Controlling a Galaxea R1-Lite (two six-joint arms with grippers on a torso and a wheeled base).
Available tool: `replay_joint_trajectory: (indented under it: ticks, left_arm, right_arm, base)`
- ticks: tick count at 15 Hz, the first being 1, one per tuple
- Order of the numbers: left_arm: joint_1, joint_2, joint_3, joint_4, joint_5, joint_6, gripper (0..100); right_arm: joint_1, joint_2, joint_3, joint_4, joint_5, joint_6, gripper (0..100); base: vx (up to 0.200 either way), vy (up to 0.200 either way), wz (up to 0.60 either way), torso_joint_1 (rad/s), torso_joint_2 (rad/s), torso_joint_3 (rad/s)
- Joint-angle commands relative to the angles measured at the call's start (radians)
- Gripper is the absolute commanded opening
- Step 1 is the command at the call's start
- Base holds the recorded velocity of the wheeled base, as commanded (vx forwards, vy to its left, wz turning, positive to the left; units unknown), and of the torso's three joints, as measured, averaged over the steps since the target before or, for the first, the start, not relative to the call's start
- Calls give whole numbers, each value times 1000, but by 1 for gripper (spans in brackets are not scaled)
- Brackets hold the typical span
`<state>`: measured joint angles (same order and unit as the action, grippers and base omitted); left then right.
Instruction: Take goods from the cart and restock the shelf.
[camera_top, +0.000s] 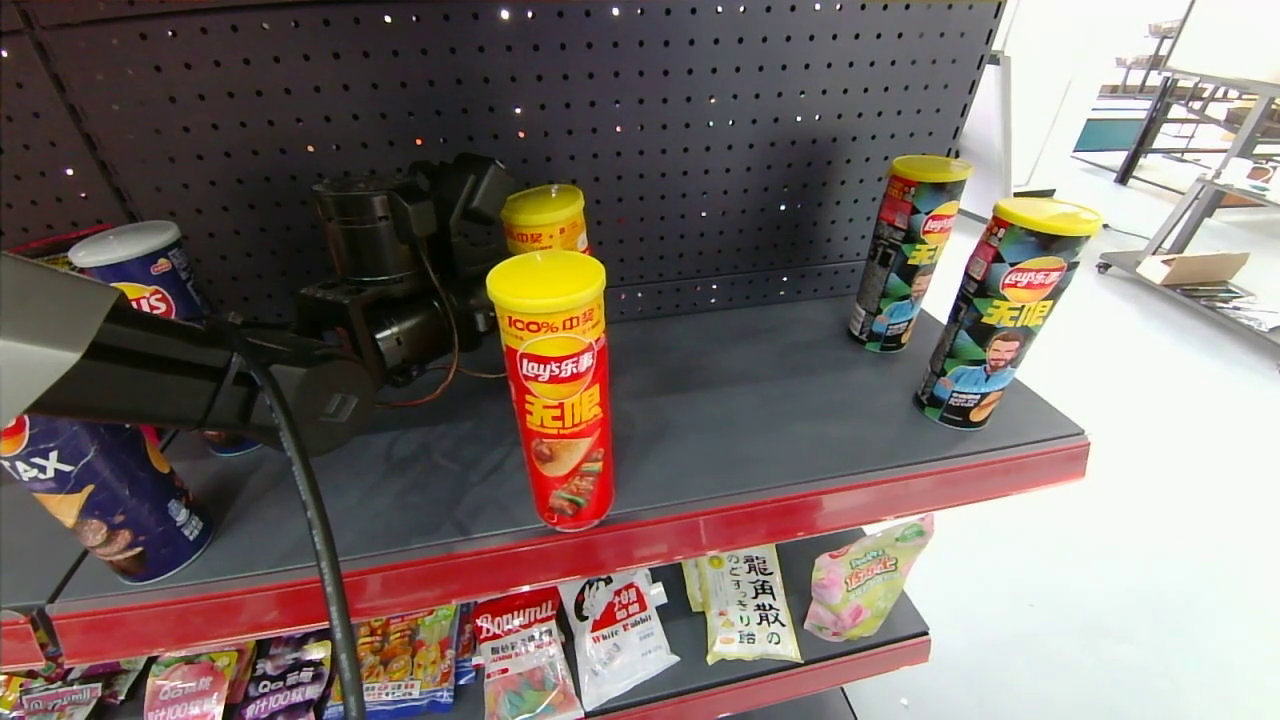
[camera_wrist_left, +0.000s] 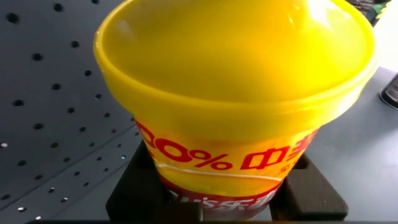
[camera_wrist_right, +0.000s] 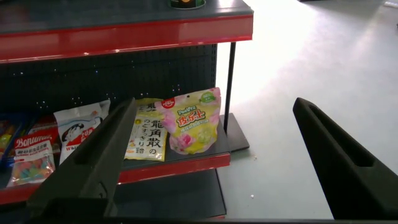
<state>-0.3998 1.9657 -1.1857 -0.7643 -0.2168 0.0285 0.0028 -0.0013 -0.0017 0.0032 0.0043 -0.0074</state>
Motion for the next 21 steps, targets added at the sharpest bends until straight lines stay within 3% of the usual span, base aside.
replay_joint_trajectory:
  ticks: [1, 10, 11, 18, 21]
  left_arm:
    - [1, -2, 0, 0, 1, -1, 0]
    - [1, -4, 2, 11, 5, 4, 0]
    - [2, -1, 3, 10, 14, 4, 100]
    - [4, -22, 15, 34, 14, -4, 100]
    - [19, -71, 90, 45, 8, -6, 100]
  right_arm:
    - [0, 1, 0, 1, 0, 0, 100]
    - [0, 1, 0, 0, 0, 0, 100]
    - [0, 1, 0, 0, 0, 0, 100]
    - [0, 1, 0, 0, 0, 0, 100]
    - [0, 1, 0, 0, 0, 0, 100]
  base:
    - [0, 0, 0, 0, 0, 0]
    - [0, 0, 0, 0, 0, 0]
    - [0, 0, 0, 0, 0, 0]
    - [0, 0, 0, 0, 0, 0]
    - [0, 0, 0, 0, 0, 0]
